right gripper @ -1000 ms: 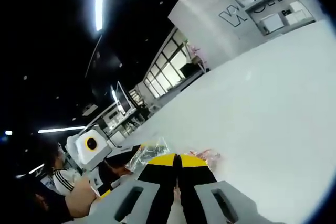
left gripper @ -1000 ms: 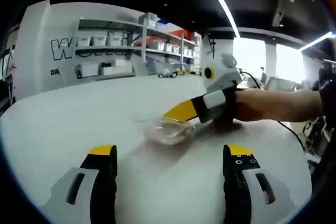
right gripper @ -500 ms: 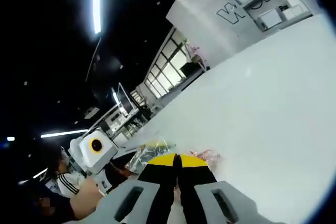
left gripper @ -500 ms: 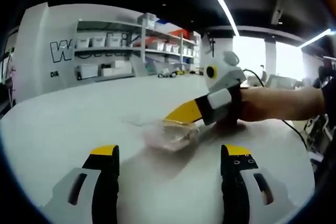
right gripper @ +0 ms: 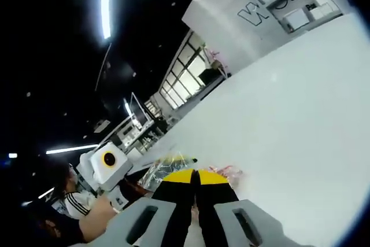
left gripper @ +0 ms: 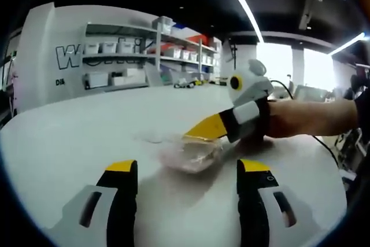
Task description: Open the resealable bag by pulling the two sides of the seal apart until the entire bag opening is separated and visibly accessible.
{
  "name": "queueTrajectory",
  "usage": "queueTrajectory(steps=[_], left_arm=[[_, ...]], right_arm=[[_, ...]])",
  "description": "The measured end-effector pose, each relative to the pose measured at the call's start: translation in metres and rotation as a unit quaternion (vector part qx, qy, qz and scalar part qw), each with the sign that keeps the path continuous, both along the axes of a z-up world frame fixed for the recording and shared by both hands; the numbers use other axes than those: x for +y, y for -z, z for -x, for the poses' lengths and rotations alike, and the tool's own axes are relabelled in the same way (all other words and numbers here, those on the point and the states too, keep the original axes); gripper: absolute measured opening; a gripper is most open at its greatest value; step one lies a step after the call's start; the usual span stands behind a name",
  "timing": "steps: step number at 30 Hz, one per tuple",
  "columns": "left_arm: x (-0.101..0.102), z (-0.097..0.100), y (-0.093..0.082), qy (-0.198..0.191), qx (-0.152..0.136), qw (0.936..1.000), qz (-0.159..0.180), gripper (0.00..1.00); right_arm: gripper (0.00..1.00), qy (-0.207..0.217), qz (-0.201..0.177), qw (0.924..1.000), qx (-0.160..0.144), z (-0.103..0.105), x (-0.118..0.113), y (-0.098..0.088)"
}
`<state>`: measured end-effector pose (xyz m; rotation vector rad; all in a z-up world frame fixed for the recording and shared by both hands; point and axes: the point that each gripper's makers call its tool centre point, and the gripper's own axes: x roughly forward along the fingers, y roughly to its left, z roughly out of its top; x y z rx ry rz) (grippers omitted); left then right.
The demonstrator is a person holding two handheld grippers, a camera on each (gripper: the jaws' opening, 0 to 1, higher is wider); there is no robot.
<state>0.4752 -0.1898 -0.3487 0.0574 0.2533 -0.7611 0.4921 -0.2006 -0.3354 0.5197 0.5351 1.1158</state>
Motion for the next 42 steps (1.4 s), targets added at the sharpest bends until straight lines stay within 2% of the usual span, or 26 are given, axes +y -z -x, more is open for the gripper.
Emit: queueTrajectory(steps=[10,18,25,30,32,42], left_arm=[[0.003,-0.004,0.002,-0.003,0.003,1.0000,0.000,0.58],[0.000,-0.010,0.003,0.009,-0.010,0.9999,-0.009,0.49],[-0.004,-0.007,0.000,0.021,-0.025,0.9994,-0.009,0.44],[-0.005,-0.005,-0.004,0.026,-0.033,0.9991,-0.004,0.40],[-0.006,-0.003,-0.007,0.030,-0.038,0.9988,0.001,0.38],[-0.009,0.002,-0.017,0.041,-0.065,0.9970,0.006,0.37]], right_arm=[[0.00,-0.007,0.000,1.0000,0.001,0.002,0.001,0.000],[0.00,-0.008,-0.005,0.9999,0.007,0.006,0.001,-0.001],[0.00,0.003,-0.025,0.9991,0.034,0.005,-0.001,-0.005],[0.00,0.011,-0.027,0.9988,0.040,0.004,-0.002,-0.005],[0.00,0.019,-0.036,0.9978,0.053,0.001,-0.004,-0.006],[0.00,0.028,-0.052,0.9949,0.082,0.005,-0.008,-0.007]])
